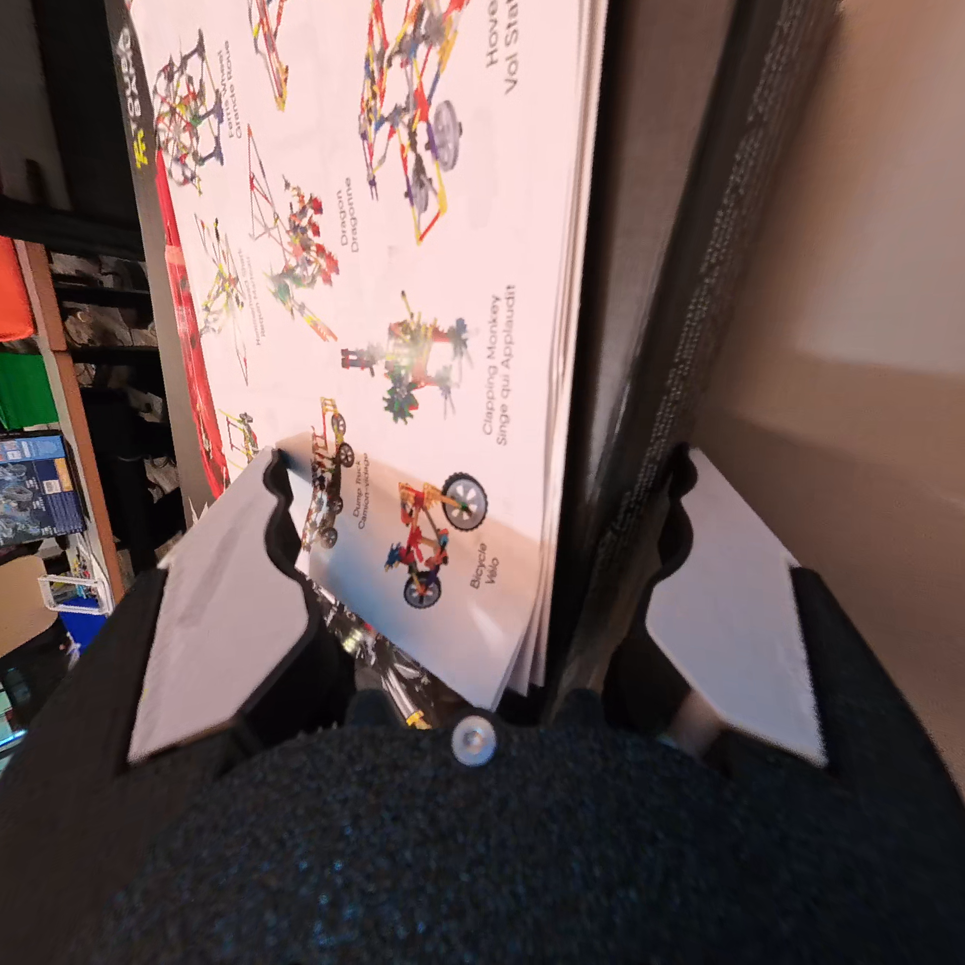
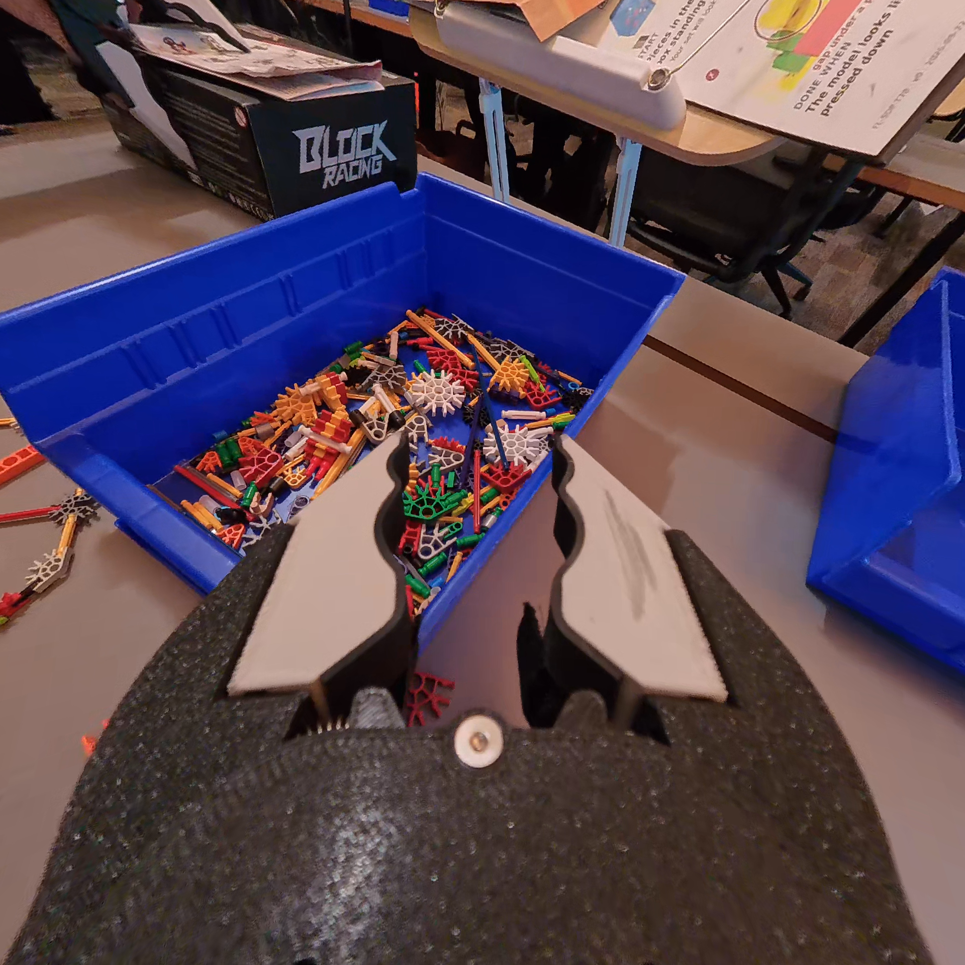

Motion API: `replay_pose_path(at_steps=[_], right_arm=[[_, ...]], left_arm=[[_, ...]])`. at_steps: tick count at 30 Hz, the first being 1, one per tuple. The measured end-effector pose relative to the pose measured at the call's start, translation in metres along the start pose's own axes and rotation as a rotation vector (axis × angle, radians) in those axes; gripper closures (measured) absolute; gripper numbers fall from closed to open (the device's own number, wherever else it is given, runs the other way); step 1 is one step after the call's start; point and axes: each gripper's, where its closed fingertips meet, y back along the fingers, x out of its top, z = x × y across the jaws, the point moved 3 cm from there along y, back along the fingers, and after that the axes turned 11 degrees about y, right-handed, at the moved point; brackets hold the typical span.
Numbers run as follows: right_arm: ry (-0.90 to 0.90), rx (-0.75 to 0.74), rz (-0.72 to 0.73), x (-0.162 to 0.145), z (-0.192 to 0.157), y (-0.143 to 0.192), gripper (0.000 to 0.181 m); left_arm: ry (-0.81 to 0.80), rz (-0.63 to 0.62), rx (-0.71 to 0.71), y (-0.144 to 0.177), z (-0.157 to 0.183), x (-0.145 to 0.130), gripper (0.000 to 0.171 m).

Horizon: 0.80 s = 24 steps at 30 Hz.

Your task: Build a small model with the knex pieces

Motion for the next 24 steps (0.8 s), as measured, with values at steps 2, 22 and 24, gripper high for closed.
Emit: replay_pose_path(at_steps=[2,22,24], right_arm=[[-0.006,0.002,0.008,0.0,0.0,0.0,0.128],[-0.245,0.119,-0.201,-0.009,0.003,-0.014,0.124],[-0.246,0.121,-0.223,-0.009,0.003,-0.017,0.123]], left_arm=[[0.0,-0.003,0.001,-0.005,-0.009,-0.002,0.031],[0.228,0.347,-0.184,0.117,0.119,0.206,0.052],[0.282,0.418,-0.313,0.114,0.165,0.246,0.058]])
